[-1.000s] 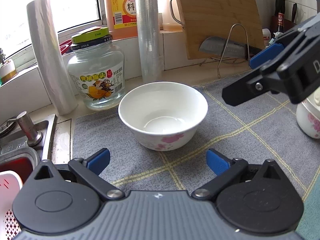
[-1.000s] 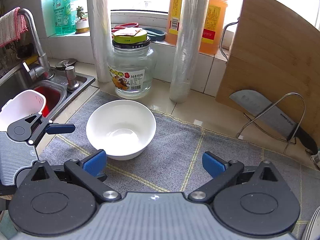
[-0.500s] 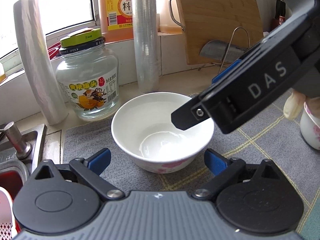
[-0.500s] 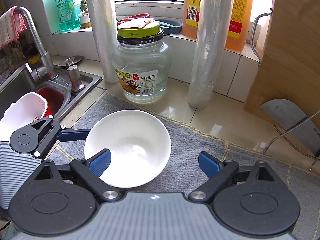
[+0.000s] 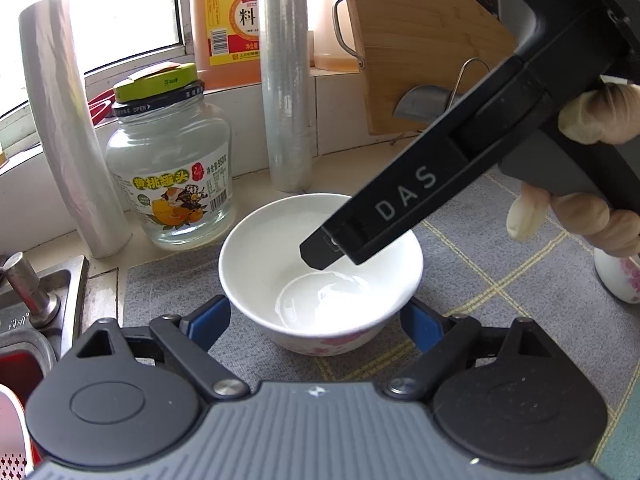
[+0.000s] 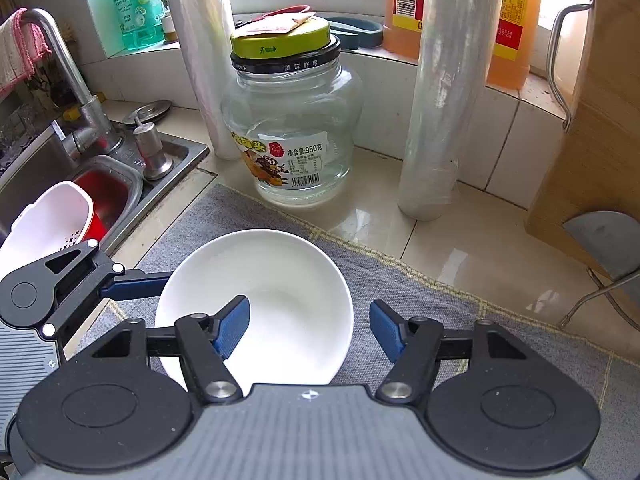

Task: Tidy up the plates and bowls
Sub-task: 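Close the right tool on the rim of the flower-print bowl, then lift the flower-print bowl with the right tool and carry it toward the bowl stack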

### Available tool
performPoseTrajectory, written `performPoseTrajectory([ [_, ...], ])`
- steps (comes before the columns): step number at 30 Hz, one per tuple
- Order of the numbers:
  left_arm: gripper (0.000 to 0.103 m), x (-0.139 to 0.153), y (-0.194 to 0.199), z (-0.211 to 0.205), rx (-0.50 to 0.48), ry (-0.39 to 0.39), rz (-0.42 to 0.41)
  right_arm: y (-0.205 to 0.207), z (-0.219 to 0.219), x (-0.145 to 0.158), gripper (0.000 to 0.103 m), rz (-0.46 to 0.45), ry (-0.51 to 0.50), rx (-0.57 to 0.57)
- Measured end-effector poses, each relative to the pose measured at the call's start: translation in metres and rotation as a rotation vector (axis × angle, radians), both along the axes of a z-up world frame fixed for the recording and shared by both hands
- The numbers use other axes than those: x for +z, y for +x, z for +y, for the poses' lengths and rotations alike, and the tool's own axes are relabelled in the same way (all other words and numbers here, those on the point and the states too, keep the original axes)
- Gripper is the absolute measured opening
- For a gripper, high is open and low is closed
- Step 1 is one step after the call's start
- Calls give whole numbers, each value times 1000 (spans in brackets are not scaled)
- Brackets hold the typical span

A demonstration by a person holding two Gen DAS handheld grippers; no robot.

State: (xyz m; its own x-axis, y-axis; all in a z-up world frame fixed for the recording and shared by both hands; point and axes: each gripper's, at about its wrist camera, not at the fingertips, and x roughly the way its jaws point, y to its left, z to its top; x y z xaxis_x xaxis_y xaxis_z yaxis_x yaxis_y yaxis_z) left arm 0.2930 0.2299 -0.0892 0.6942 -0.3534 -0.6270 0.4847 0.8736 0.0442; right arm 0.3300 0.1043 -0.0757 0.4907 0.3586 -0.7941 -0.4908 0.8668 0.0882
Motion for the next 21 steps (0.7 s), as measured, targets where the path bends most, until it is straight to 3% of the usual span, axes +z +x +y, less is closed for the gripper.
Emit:
performPoseTrajectory([
  [21, 91, 2, 0, 1, -14, -2, -2, 11, 10, -3, 59, 1, 14, 54],
])
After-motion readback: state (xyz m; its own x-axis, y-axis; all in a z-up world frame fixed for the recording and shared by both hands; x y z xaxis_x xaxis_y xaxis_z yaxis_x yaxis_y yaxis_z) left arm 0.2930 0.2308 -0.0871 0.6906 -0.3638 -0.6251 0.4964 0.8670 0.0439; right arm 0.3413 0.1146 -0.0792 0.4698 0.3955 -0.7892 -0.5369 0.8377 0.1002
